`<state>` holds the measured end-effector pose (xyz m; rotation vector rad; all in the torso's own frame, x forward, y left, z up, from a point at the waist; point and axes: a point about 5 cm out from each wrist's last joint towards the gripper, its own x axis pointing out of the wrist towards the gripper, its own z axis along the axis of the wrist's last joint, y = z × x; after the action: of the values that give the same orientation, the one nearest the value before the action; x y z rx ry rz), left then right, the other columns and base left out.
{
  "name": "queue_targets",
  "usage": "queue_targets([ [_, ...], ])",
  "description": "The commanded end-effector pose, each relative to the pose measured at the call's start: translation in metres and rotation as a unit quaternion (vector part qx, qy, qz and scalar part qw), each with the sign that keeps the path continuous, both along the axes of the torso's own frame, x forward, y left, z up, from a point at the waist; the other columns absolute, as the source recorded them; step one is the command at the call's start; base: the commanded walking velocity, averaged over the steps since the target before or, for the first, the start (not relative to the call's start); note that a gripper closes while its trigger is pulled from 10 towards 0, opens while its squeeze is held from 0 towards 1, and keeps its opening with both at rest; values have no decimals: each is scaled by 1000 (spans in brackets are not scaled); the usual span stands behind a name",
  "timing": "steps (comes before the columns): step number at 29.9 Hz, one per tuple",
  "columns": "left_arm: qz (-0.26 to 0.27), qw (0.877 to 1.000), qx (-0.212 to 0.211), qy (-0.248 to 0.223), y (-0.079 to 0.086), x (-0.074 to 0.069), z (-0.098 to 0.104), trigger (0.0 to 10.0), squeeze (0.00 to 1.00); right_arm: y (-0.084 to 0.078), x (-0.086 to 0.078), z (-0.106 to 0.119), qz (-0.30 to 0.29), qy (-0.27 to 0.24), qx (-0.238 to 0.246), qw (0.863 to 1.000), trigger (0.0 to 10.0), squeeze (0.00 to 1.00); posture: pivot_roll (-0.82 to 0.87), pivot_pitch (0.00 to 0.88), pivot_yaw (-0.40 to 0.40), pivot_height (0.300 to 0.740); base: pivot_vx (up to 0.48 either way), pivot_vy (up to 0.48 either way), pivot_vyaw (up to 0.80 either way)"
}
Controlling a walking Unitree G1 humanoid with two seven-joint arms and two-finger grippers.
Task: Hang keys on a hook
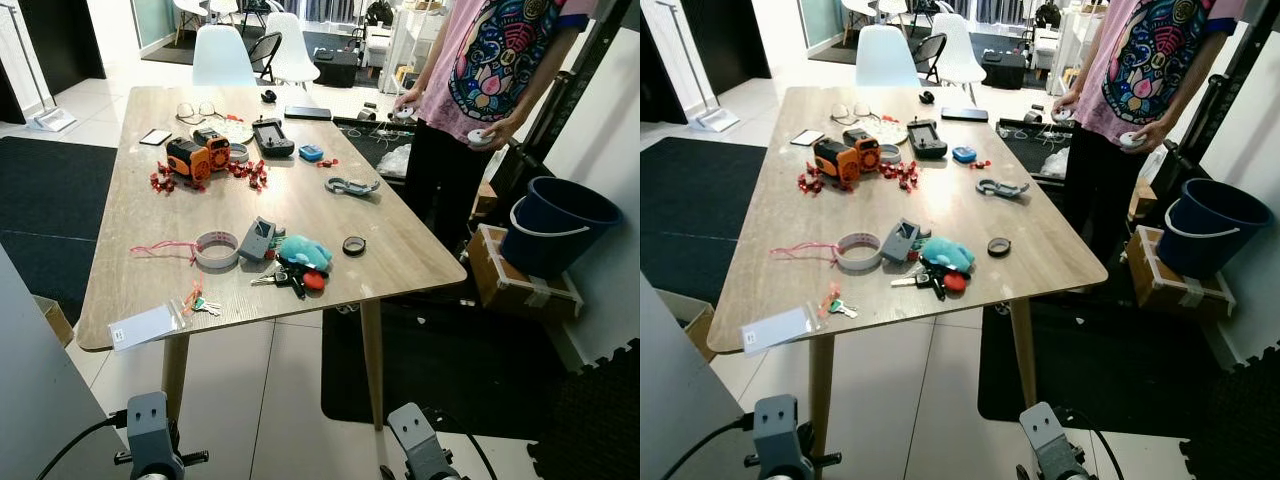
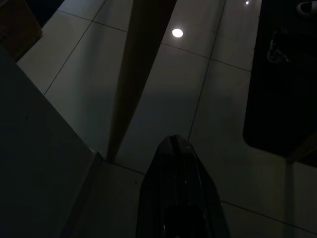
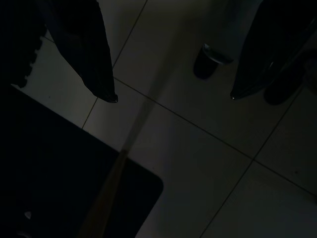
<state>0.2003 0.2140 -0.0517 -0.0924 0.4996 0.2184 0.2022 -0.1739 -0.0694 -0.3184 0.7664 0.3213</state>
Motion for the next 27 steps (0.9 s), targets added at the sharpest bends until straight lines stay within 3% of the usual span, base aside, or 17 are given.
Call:
queue_targets([
  [1,-2,1000,-7,0,-4,-2,-1,10000,0,-2,-4,-3,0,11,-5,1000,10000,0,58,57,-92,740,0,0,0],
  [11,-15,1000,6,-4,-5,-1,0,10000,0,-2,-4,-3,0,11,-5,1000,10000,0,61,61,-92,740,0,0,0],
  [22,-12,1000,3,-1,-5,-2,-1,10000,0,0,-3,-2,0,10,-3,1000,10000,0,60,64,-90,740,0,-478,0],
  [27,-10,1000,-1,0,-6,-1,-1,10000,0,-1,-4,-2,0,11,-3,1000,10000,0,58,66,-90,740,0,0,0],
])
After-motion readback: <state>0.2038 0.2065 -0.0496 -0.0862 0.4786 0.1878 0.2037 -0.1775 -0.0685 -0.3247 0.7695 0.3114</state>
